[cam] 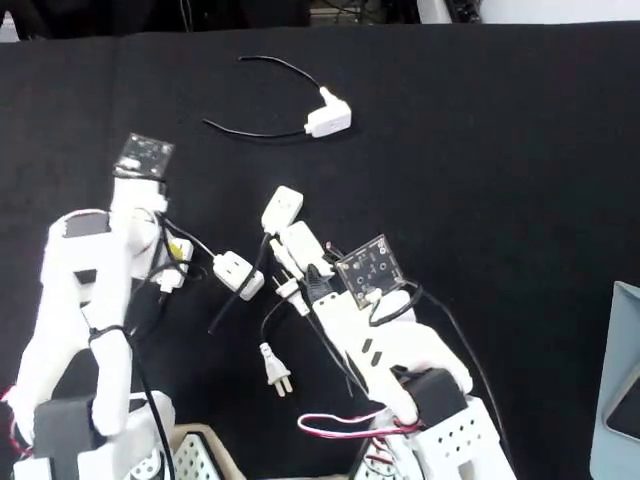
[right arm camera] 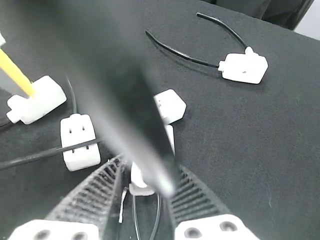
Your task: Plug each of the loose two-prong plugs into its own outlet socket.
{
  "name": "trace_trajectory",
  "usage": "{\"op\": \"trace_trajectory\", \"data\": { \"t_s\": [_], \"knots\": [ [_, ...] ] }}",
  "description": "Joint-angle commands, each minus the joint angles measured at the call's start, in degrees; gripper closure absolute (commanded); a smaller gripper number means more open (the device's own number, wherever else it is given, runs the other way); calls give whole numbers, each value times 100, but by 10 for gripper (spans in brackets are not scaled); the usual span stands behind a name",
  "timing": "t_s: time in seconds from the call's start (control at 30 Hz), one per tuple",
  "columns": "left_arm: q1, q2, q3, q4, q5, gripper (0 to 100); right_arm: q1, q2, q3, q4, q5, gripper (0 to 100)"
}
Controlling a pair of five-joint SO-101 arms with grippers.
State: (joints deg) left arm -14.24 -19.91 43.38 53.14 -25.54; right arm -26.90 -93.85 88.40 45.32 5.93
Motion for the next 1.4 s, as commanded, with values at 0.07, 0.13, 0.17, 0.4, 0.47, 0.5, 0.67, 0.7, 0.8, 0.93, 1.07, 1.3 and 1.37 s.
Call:
{"op": "trace_trajectory", "data": {
  "t_s": [0.07,0.13,0.17,0.4,0.47,0.5,0.67,0.7,0.8,0.93,1.07,1.3,1.37],
  "knots": [
    [119,-158,813,-1371,44,753,79,-84,-40,26,-26,987],
    [136,-158,1103,-1670,35,753,79,-84,-40,26,-26,987],
    [136,-158,1218,-1758,35,753,79,-84,-40,26,-26,987],
    [154,-185,1376,-1873,18,852,79,-84,-40,26,-26,987],
    [154,-220,1411,-1873,9,885,79,-84,-40,26,-26,987],
    [163,-220,1420,-1837,-18,888,79,-84,-40,26,-26,987],
    [418,-229,1648,-1591,-598,891,79,-84,-40,26,-26,987],
    [523,-237,1701,-1477,-651,891,79,-84,-40,26,-26,987],
    [769,-237,1701,-1090,-721,891,79,-84,-40,26,-18,987],
    [989,-571,1754,-721,-695,887,79,-84,-40,26,-18,987],
    [1288,-1248,2070,-369,-686,886,79,-84,-40,26,-18,987],
    [1323,-2611,2615,-35,-158,695,79,-84,-40,26,-26,987],
    [1103,-2945,2633,-35,9,676,79,-84,-40,26,-26,987]
  ]
}}
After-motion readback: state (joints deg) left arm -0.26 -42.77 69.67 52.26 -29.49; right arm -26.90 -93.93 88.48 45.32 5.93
